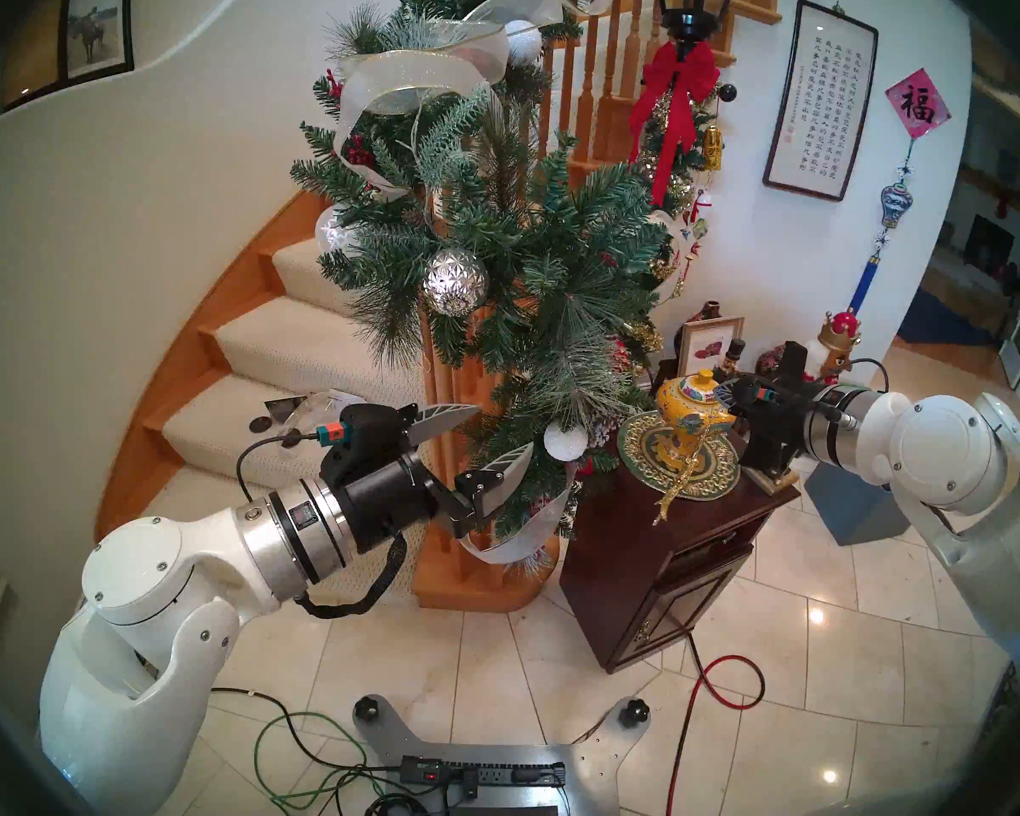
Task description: Hang the ornament onto the Christmas-tree-style decoration
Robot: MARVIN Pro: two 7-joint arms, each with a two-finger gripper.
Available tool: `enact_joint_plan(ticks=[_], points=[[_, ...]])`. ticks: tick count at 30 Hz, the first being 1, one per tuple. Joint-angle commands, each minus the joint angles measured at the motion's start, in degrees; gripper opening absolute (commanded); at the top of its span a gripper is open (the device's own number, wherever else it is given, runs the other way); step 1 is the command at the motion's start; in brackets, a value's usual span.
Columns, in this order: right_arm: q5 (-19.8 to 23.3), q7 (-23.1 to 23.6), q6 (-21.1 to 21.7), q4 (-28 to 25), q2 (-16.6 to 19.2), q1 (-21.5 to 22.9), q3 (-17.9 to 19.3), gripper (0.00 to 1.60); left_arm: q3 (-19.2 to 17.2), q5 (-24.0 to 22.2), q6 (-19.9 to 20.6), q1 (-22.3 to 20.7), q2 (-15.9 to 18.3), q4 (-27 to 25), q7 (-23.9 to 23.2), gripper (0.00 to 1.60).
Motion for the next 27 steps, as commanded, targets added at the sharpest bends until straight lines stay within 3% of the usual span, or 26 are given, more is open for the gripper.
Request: enact_joint_plan(ticks=[1, 20, 27], points=[[0.1, 0.8, 0.5, -2.0, 0.5, 0.7, 2.7, 0.0, -0.1, 0.0, -0.1, -0.1, 0.0, -0.3, 0.0, 1.6], [0.6, 3.6, 0.9, -5.0, 0.4, 1.1, 5.4, 0.0, -0.1, 0.0, -0.1, -0.1, 0.0, -0.3, 0.0, 1.6], [1.8, 4.2, 0.1, -5.7, 0.5, 2.0, 4.8, 0.0, -0.1, 0.0, -0.1, -0.1, 0.0, -0.3, 0.0, 1.6]])
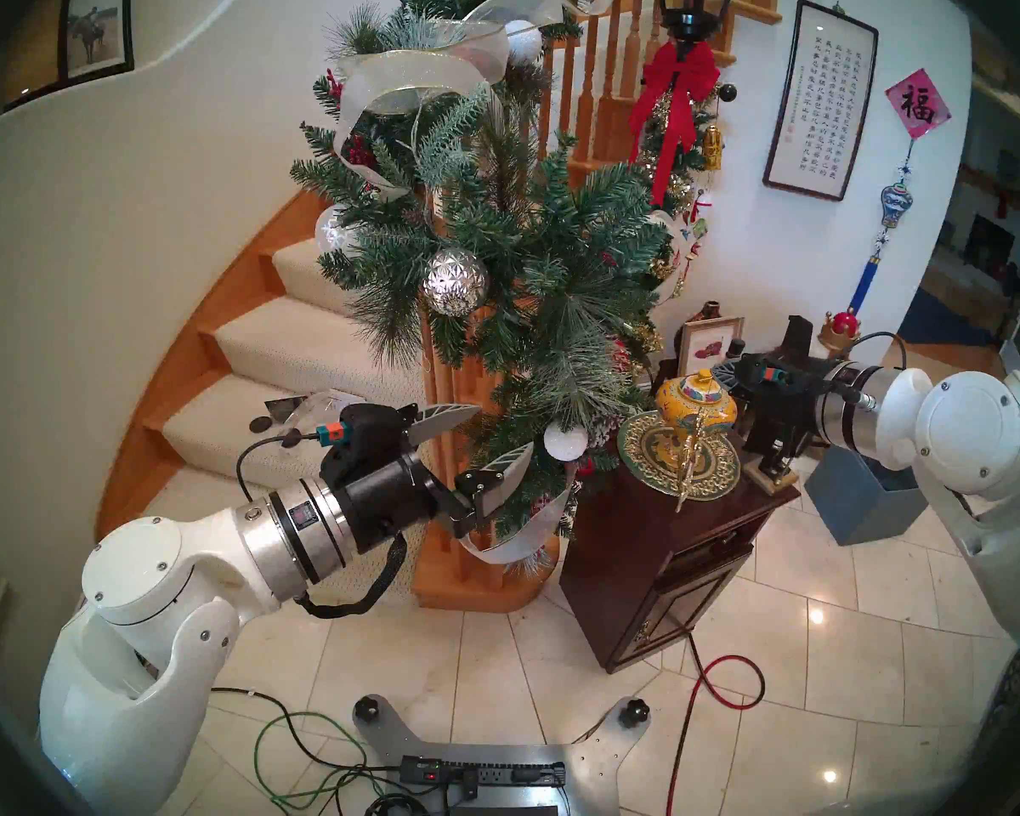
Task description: Hang the ornament onto the Christmas-tree-style decoration
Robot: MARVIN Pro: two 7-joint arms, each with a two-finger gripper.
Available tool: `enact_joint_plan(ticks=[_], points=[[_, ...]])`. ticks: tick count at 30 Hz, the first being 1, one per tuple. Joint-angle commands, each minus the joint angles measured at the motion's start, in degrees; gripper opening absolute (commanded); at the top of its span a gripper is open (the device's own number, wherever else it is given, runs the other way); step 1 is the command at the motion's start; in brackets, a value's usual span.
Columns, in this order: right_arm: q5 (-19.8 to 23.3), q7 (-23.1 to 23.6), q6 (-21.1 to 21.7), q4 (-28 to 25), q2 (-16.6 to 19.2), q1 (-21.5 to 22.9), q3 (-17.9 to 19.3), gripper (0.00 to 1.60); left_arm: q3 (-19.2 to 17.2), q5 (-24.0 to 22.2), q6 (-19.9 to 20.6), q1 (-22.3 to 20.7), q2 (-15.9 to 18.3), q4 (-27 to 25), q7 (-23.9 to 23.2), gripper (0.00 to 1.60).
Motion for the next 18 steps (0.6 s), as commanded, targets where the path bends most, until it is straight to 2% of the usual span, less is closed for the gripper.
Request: enact_joint_plan(ticks=[1, 18], points=[[0.9, -0.1, -0.8, -0.8, 0.2, 1.6, 0.1, 0.0, -0.1, 0.0, -0.1, -0.1, 0.0, -0.3, 0.0, 1.6], [5.7, 0.5, -1.0, -0.7, 2.5, 7.2, -2.9, 0.0, -0.1, 0.0, -0.1, -0.1, 0.0, -0.3, 0.0, 1.6]])
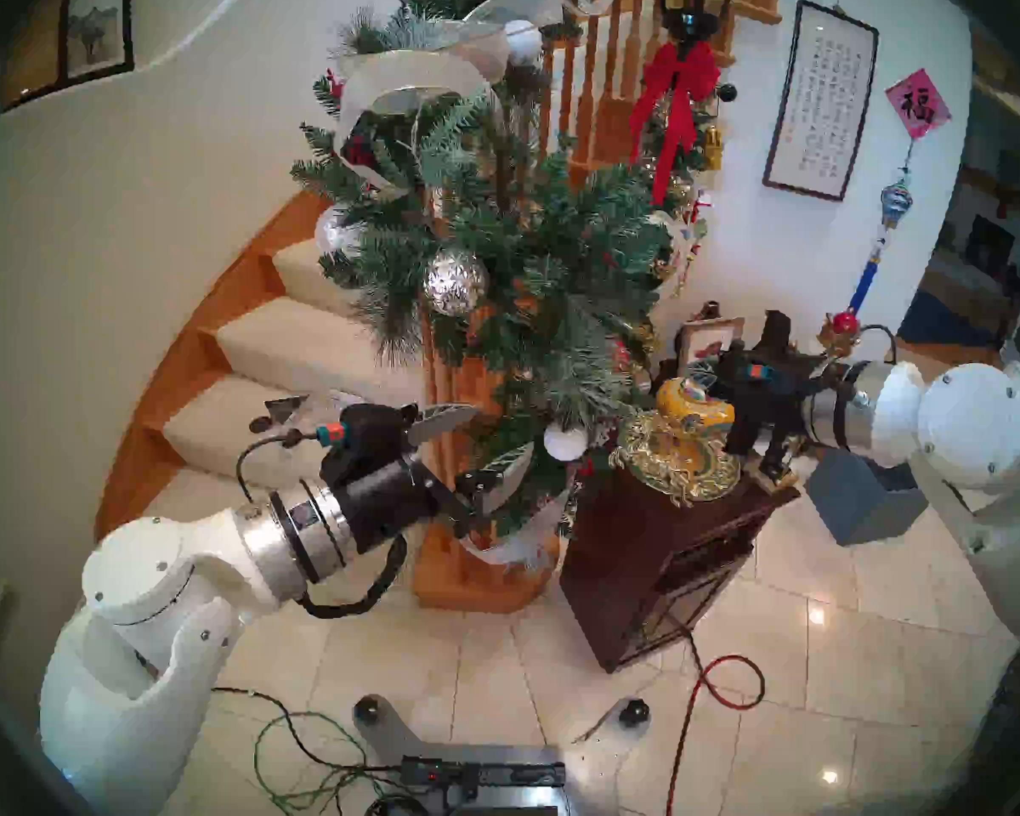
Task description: Hang the ornament onto the Christmas-tree-style decoration
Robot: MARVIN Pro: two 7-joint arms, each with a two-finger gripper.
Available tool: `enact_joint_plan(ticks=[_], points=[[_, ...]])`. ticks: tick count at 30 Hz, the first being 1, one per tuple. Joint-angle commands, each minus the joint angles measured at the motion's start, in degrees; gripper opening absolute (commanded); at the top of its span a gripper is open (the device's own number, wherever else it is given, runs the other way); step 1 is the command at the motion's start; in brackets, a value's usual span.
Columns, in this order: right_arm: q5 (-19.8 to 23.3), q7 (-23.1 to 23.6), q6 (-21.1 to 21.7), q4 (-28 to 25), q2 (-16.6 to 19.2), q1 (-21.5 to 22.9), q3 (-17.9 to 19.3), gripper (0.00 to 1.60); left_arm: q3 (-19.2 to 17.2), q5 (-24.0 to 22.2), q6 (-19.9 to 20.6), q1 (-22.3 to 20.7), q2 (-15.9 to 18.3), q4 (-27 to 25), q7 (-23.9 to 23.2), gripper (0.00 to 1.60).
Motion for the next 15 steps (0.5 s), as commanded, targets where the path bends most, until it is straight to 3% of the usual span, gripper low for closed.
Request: enact_joint_plan(ticks=[1, 15], points=[[1.2, 0.2, 0.5, 0.0, 1.6, 3.8, 0.1, 0.0, -0.1, 0.0, -0.1, -0.1, 0.0, -0.3, 0.0, 1.6], [6.8, 3.6, 0.3, 0.9, 5.2, 11.3, -0.3, 0.0, -0.1, 0.0, -0.1, -0.1, 0.0, -0.3, 0.0, 1.6]])
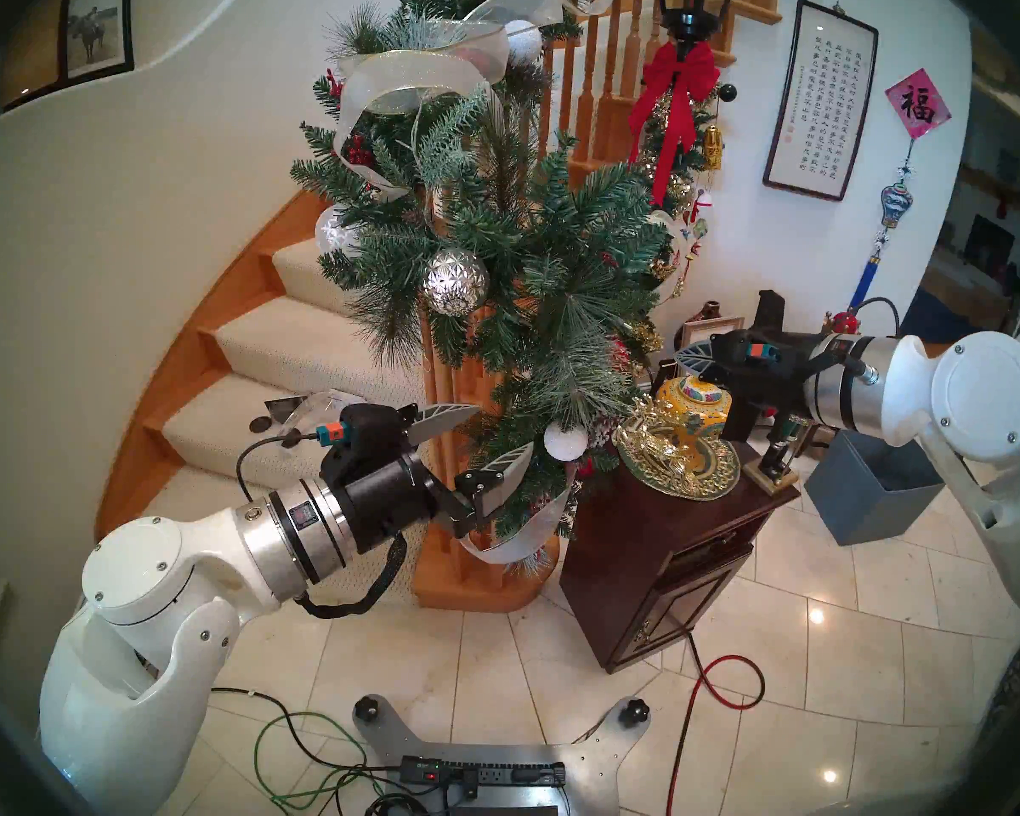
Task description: Hang the ornament onto the Christmas-tree-style decoration
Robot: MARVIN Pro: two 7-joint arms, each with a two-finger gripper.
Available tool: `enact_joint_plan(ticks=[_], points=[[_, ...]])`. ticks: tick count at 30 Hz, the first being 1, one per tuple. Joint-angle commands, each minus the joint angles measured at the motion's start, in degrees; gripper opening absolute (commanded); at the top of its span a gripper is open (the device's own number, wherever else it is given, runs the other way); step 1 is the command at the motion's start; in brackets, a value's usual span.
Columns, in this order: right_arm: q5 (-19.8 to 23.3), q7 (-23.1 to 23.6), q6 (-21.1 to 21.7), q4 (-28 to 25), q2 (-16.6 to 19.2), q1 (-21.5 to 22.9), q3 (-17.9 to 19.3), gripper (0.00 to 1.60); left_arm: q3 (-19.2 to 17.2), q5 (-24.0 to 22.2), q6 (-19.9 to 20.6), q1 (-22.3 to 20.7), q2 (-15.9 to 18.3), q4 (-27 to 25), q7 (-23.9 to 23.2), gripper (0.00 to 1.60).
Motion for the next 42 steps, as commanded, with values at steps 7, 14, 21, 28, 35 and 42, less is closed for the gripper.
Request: enact_joint_plan(ticks=[7, 14, 21, 28, 35, 42], points=[[4.0, 0.4, 0.6, 1.5, 4.0, 9.5, -2.0, 0.0, -0.1, 0.0, -0.1, -0.1, 0.0, -0.3, 0.0, 1.6], [6.4, 0.1, 1.0, 2.1, 5.4, 13.6, -3.2, 0.0, -0.1, 0.0, -0.1, -0.1, 0.0, -0.3, 0.0, 1.6], [8.5, -0.1, 1.1, 2.7, 6.9, 17.2, -4.2, 0.0, -0.1, 0.0, -0.1, -0.1, 0.0, -0.3, 0.0, 1.6], [11.5, -0.6, 1.1, 3.3, 8.7, 21.0, -5.4, 0.0, -0.1, 0.0, -0.1, -0.1, 0.0, -0.3, 0.0, 1.6], [13.9, -0.9, 0.8, 3.9, 10.2, 24.1, -6.2, 0.0, -0.1, 0.0, -0.1, -0.1, 0.0, -0.3, 0.0, 1.6], [15.6, -0.5, 0.9, 4.8, 11.3, 28.7, -8.5, 0.0, -0.1, 0.0, -0.1, -0.1, 0.0, -0.3, 0.0, 1.6]])
